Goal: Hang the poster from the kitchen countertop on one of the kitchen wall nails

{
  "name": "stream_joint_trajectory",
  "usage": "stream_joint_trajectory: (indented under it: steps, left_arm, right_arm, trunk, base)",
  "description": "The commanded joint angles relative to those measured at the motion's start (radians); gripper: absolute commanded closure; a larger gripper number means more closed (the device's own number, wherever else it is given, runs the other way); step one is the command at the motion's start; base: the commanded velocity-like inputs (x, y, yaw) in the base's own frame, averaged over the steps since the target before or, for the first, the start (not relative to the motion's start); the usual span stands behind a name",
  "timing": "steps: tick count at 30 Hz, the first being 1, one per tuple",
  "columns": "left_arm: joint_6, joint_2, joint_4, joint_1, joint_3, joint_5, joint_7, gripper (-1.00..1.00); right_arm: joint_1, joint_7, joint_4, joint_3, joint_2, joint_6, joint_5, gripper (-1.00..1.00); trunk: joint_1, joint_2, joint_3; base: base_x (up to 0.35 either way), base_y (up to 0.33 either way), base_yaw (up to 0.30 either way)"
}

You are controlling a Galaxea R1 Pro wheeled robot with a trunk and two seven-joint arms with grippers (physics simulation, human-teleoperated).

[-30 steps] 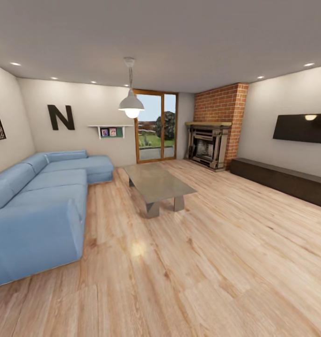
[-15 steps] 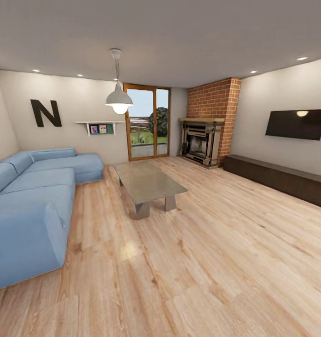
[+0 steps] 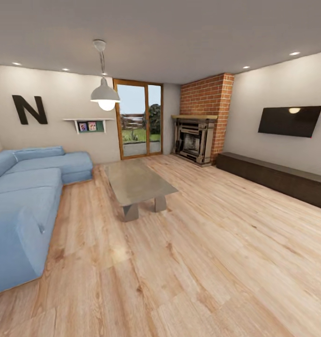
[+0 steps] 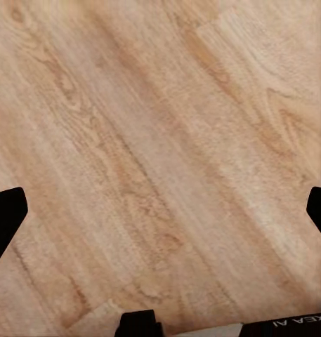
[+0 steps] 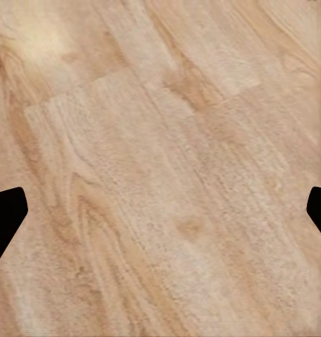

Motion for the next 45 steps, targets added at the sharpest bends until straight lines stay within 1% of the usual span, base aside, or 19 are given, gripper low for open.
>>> stream_joint_trajectory:
  steps: [1,7,21,26,28,29,32,38,45]
  left_arm:
    - [-0.001,0.0,-0.002,0.0,0.001,-0.01,0.0,-1.0]
    - [-0.001,0.0,-0.002,0.0,0.001,-0.01,0.0,-1.0]
    - [-0.001,0.0,-0.003,0.0,0.001,-0.01,0.0,-1.0]
    - [-0.001,0.0,-0.002,0.001,0.001,-0.01,0.0,-1.0]
    - [-0.001,0.0,-0.003,0.0,0.001,-0.01,0.0,-1.0]
    - [-0.001,0.0,-0.003,0.001,0.001,-0.01,0.0,-1.0]
    - [-0.001,0.0,-0.003,0.001,0.001,-0.009,0.0,-1.0]
    - [-0.001,0.0,-0.003,0.0,0.001,-0.009,0.0,-1.0]
    - [-0.001,0.0,-0.003,0.0,0.001,-0.009,0.0,-1.0]
  right_arm:
    - [-0.001,0.0,0.001,-0.001,0.0,-0.003,0.0,-1.0]
    - [-0.001,0.0,0.001,-0.001,0.0,-0.001,-0.001,-1.0]
    - [-0.001,0.0,0.001,-0.001,0.0,-0.003,-0.001,-1.0]
    - [-0.001,0.0,0.001,0.0,0.0,-0.004,0.002,-1.0]
    - [-0.001,0.001,0.018,-0.001,-0.006,-0.004,0.004,-1.0]
    - [-0.001,0.001,0.024,-0.001,-0.015,-0.004,0.004,-1.0]
    - [-0.001,0.002,0.031,-0.001,-0.028,-0.004,0.002,-1.0]
    - [-0.001,0.002,0.033,-0.001,-0.032,-0.003,0.001,-1.0]
    - [-0.001,0.002,0.033,-0.001,-0.032,-0.003,-0.003,-1.0]
  trunk:
    - [0.0,0.0,-0.001]
    - [0.0,0.0,-0.001]
    - [0.0,0.0,-0.001]
    - [0.0,0.0,-0.001]
    - [0.0,0.0,-0.001]
    - [0.0,0.0,-0.001]
    - [0.0,0.0,-0.001]
    - [0.0,0.0,-0.001]
    - [0.0,0.0,-0.001]
  base:
    - [0.236,-0.26,-0.111]
    - [0.236,-0.26,-0.224]
    - [0.238,-0.26,-0.29]
    - [0.241,-0.258,-0.119]
    - [0.241,-0.258,-0.019]
    - [0.241,-0.257,-0.011]
    - [0.242,-0.257,-0.005]
    - [0.26,-0.228,-0.062]
    - [0.301,-0.141,-0.255]
